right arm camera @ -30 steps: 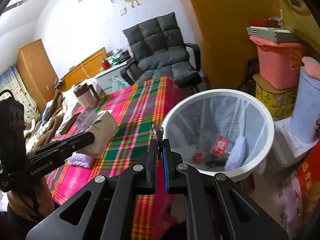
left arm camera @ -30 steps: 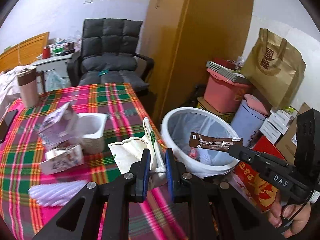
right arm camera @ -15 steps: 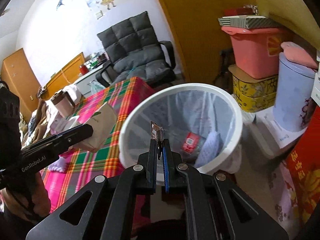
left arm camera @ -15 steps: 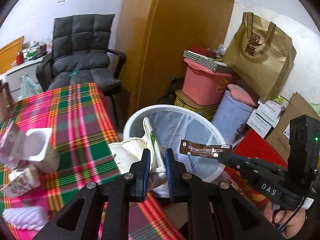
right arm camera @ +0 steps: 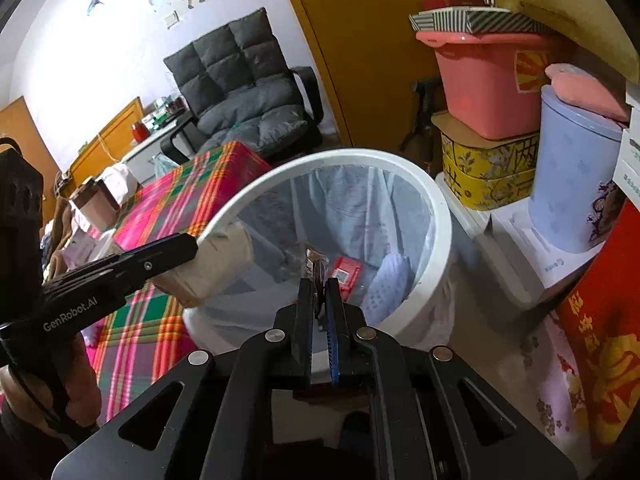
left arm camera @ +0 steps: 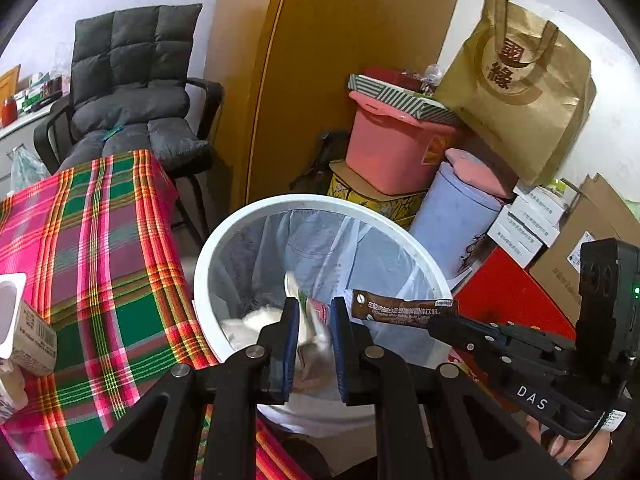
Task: Collect trash
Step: 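Carry the bag and scraps over the white bin and open both tools, then move both open tools back over the table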
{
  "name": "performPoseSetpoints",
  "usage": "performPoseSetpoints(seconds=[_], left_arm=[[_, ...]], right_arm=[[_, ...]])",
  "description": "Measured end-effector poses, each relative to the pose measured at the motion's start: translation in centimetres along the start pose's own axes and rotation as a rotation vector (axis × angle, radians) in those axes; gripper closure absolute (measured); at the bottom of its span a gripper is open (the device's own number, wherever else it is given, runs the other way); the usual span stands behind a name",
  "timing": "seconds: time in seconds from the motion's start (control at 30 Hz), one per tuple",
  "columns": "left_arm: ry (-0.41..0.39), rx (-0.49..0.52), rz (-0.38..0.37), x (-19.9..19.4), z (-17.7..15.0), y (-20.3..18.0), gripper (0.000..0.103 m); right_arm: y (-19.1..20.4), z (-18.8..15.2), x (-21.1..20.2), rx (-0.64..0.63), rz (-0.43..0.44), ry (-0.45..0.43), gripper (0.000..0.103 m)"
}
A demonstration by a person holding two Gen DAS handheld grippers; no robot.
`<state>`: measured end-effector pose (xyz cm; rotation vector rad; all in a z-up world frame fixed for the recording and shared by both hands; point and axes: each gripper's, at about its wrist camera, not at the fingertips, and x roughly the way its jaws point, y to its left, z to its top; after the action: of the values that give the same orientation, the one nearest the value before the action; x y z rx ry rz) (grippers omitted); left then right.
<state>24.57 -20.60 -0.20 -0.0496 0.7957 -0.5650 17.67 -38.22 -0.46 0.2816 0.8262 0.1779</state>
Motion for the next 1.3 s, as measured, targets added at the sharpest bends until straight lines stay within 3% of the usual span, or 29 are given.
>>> performPoseSetpoints(seconds=[0.07, 0.17, 0.23, 0.73, 1.3], left_arm=[[0.001, -0.011, 0.002, 0.2, 0.1, 0.2, 0.083], [-0.006, -0.019, -0.002, 0.1, 0.1, 0.5, 0.071], [-0.008, -0.021, -0.002, 0.0, 0.1, 0.6, 0.071], [-0.072, -0.056, 0.025, -4.7, -1.0, 1.7, 0.071], [-0.146, -0.109, 0.178, -11.7, -5.2, 4.6, 0.071]], right_arm=[[0.1, 0.1, 0.1, -0.013, -0.014, -0.002, 0.088], [0.1, 0.2, 0.0, -0.02, -0.014, -0.008, 0.071], [0.2, 0.2, -0.1, -0.024, -0.014, -0.013, 0.066], [2.8, 0.0, -2.1, -0.075, 0.02, -0.05, 0.066], [8.4, -2.1, -3.0, -0.17, 0.134, -0.047, 0.066]])
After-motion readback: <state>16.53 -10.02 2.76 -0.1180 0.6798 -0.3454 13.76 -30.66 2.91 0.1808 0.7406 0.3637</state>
